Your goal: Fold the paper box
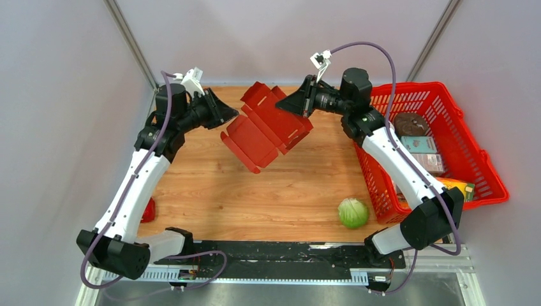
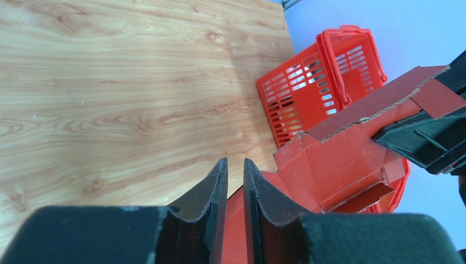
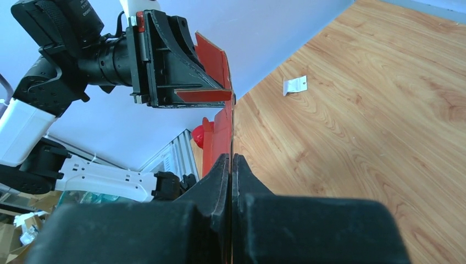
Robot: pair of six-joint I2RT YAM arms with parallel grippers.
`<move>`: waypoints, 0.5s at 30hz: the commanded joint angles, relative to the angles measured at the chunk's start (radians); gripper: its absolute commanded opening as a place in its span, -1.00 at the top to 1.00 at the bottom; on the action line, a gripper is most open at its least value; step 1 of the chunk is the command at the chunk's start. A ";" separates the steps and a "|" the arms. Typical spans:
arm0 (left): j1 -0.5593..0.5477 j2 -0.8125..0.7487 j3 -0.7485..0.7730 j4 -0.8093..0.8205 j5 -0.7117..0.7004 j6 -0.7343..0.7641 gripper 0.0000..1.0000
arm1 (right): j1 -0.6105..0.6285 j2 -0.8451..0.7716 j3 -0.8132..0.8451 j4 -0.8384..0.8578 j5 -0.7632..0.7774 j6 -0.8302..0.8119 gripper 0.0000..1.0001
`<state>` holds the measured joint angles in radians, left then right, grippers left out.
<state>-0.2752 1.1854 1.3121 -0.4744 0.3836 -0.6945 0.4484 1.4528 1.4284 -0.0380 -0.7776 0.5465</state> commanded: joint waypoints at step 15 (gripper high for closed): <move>-0.159 -0.069 -0.019 0.089 -0.078 0.078 0.53 | 0.001 -0.017 -0.002 0.095 -0.026 0.052 1.00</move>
<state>-0.3496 1.1782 1.3117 -0.4217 0.3695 -0.6693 0.4454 1.4528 1.4200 -0.0082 -0.8158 0.5724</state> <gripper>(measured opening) 0.246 0.010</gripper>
